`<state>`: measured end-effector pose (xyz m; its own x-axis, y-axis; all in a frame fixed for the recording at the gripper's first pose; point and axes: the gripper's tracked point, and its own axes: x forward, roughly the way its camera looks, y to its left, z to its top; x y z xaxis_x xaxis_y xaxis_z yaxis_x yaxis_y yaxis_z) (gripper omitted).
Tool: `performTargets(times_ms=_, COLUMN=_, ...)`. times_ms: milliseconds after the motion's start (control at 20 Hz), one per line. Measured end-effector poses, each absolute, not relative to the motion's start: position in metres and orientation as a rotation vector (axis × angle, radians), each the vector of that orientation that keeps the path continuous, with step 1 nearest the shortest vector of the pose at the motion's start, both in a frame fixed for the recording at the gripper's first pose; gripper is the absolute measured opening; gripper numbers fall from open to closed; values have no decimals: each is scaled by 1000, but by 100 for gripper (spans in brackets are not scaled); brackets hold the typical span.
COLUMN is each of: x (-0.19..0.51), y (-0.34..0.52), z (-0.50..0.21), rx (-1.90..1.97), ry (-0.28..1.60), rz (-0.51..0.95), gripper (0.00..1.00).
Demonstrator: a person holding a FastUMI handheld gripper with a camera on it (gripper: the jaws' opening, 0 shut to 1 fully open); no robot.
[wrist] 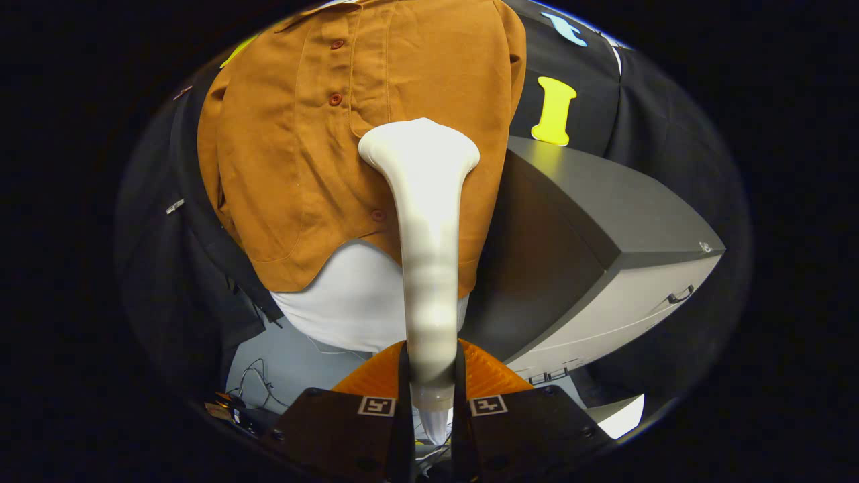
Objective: Iron the clothes twice with a garment steamer, once on the left side and once on the right side.
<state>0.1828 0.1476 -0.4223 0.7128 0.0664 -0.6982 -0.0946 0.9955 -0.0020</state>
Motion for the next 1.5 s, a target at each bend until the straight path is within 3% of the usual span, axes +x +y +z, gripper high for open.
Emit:
performTargets(times_ms=500, x=141, y=145, z=-352, rx=-35, ry=600, rz=100, gripper=25)
performTargets(times_ms=950, x=123, y=158, z=-208, rx=-18, ry=328, rz=79, gripper=25)
performTargets(times_ms=1250, x=123, y=193, z=-122, rx=-33, ry=149, rz=88, gripper=25)
performTargets(times_ms=1500, x=137, y=243, z=-95, rx=-73, ry=69, rz=115, gripper=25)
